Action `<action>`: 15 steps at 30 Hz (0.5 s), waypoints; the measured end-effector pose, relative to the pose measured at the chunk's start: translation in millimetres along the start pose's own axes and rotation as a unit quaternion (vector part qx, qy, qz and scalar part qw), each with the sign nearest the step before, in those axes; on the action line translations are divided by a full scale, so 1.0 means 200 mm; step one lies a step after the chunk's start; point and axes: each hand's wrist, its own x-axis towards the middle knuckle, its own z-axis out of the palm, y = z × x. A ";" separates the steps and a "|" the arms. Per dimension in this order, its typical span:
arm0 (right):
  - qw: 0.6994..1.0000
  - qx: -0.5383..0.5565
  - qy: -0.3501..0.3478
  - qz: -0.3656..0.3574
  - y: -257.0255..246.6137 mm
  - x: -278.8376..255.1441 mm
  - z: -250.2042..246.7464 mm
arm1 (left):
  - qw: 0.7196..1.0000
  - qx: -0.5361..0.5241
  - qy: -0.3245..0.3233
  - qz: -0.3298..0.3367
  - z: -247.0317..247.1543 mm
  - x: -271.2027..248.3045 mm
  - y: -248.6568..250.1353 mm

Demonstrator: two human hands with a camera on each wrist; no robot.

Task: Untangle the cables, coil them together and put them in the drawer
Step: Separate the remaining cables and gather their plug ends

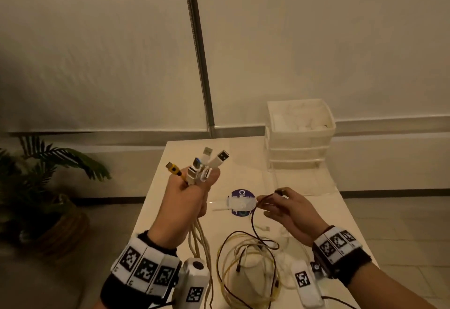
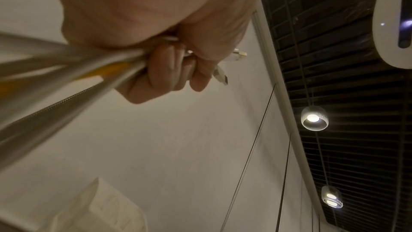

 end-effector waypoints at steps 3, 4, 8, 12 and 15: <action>0.994 0.108 -0.034 0.003 -0.13 -0.06 0.12 | 1.000 -0.013 -0.009 -0.025 0.06 0.04 0.02; 0.993 0.106 -0.040 0.008 -0.17 -0.09 0.16 | 0.999 -0.016 -0.012 -0.026 0.08 0.05 0.02; 0.991 -0.104 -0.080 -0.010 -0.32 -0.17 0.27 | 0.999 -0.002 -0.017 -0.029 0.11 0.09 0.04; 0.932 -0.321 -0.122 -0.115 -0.44 -0.25 0.36 | 0.999 -0.018 -0.021 -0.036 0.13 0.11 0.05; 0.907 -0.338 -0.080 -0.237 -0.46 -0.29 0.46 | 0.997 -0.060 -0.022 -0.036 0.15 0.11 0.06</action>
